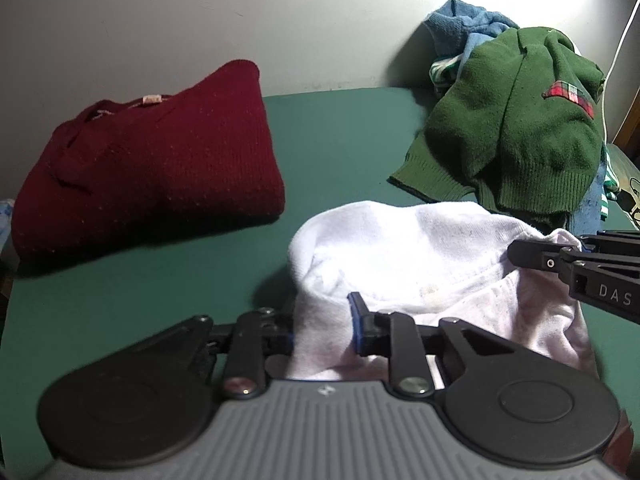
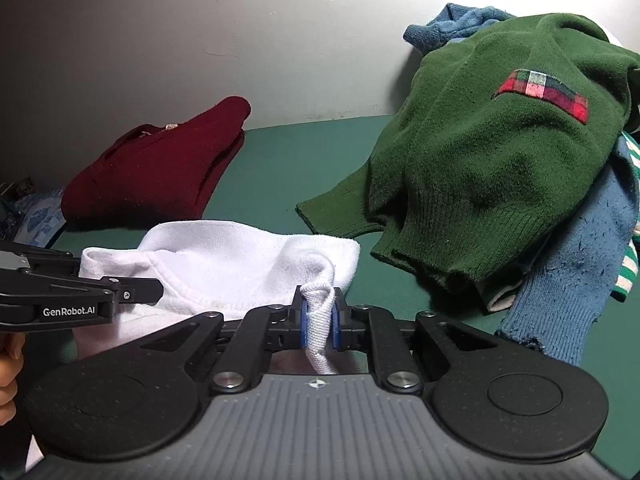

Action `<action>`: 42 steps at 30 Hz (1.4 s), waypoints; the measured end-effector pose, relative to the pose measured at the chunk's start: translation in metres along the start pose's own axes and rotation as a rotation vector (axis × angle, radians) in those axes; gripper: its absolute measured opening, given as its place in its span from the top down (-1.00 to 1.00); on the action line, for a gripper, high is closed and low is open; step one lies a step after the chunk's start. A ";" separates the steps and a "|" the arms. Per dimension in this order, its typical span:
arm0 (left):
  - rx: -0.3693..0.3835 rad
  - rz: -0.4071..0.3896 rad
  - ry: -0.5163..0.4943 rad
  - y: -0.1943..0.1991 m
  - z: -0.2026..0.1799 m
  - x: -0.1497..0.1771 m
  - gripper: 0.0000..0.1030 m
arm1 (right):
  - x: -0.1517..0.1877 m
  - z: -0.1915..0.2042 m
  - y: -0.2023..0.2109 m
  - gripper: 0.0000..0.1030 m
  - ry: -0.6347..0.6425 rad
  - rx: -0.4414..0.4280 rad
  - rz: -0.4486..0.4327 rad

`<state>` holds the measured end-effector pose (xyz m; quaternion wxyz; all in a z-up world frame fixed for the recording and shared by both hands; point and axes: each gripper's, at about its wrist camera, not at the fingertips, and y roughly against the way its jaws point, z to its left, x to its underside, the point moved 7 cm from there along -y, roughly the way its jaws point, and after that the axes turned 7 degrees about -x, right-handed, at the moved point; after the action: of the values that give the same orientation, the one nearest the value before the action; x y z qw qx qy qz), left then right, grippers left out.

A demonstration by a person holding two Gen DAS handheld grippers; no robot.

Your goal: Fold clothes

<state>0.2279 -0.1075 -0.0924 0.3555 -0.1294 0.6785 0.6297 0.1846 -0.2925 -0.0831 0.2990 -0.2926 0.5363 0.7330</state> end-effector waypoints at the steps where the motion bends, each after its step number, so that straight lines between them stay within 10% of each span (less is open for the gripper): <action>1: -0.002 -0.005 0.001 0.003 0.000 -0.001 0.60 | 0.000 0.002 0.003 0.78 0.003 0.002 -0.006; 42: -0.009 -0.176 -0.041 0.152 -0.002 0.075 0.94 | 0.058 0.063 0.139 0.78 0.073 -0.093 -0.122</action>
<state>0.0785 -0.0627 -0.0253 0.4228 -0.1770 0.6543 0.6015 0.0358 -0.2587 -0.0261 0.3097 -0.3649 0.4935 0.7262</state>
